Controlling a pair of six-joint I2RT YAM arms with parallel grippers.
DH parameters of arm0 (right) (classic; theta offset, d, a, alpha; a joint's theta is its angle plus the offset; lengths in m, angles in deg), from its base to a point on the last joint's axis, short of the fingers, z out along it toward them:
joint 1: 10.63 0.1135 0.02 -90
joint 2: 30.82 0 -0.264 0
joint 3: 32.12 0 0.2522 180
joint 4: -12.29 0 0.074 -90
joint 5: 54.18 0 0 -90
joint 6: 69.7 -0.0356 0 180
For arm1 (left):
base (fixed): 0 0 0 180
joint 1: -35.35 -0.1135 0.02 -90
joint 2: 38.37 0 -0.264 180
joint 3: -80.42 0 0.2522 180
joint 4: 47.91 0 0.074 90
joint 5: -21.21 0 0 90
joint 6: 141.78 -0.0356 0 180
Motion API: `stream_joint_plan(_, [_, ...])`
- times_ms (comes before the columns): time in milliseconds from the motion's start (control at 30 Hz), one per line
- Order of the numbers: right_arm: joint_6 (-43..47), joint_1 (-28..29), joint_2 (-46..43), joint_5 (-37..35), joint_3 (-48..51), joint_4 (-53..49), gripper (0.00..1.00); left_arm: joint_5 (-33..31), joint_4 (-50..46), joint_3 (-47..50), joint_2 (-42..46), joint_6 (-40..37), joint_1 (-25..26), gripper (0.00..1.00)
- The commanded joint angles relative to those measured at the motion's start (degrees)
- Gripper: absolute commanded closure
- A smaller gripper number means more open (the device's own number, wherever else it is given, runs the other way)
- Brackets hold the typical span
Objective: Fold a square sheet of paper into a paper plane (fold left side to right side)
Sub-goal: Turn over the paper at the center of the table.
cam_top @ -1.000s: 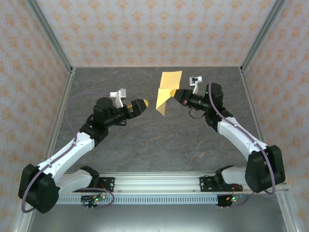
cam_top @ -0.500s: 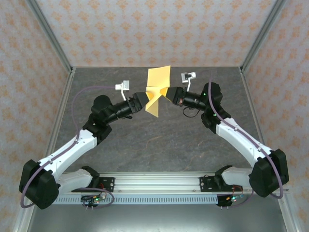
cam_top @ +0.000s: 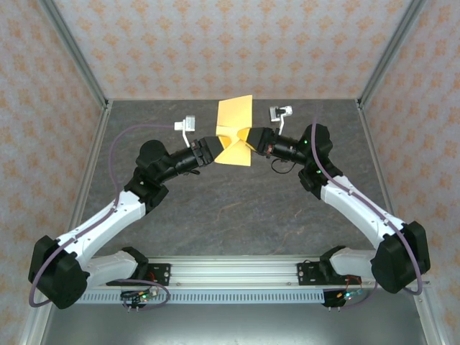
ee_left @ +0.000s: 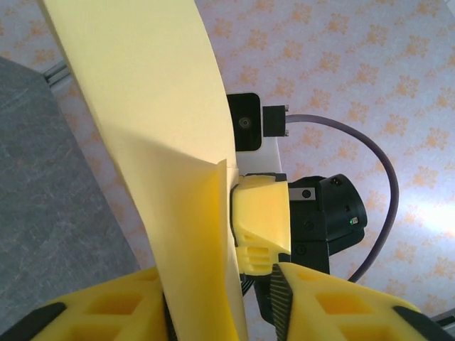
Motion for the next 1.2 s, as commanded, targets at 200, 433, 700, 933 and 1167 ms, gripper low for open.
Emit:
stream_joint_plan(200, [6.25, 0.21, -2.65, -1.97, 0.12, -5.66, 0.78, -2.18, -6.29, -2.55, 1.36, -5.75, 0.86, 0.94])
stream_joint_plan(433, [30.91, -0.36, -11.79, -21.79, -6.05, -45.37, 0.47, -17.67, -37.25, -6.95, 5.04, -26.62, 5.12, 1.0])
stream_joint_plan(700, [35.12, -0.72, -21.73, -68.5, -6.43, -70.94, 0.29, -51.06, -65.96, -13.61, -2.04, -37.88, 17.53, 1.0])
stream_joint_plan(933, [33.88, -0.72, -30.15, -79.44, -1.92, -72.15, 0.17, -74.5, -85.28, -26.42, -21.25, -29.99, 28.16, 1.0])
stream_joint_plan(1167, [35.07, -0.66, -32.41, -83.79, -2.53, -75.97, 0.14, -86.38, -105.71, -42.15, -42.42, -19.53, 32.22, 1.0])
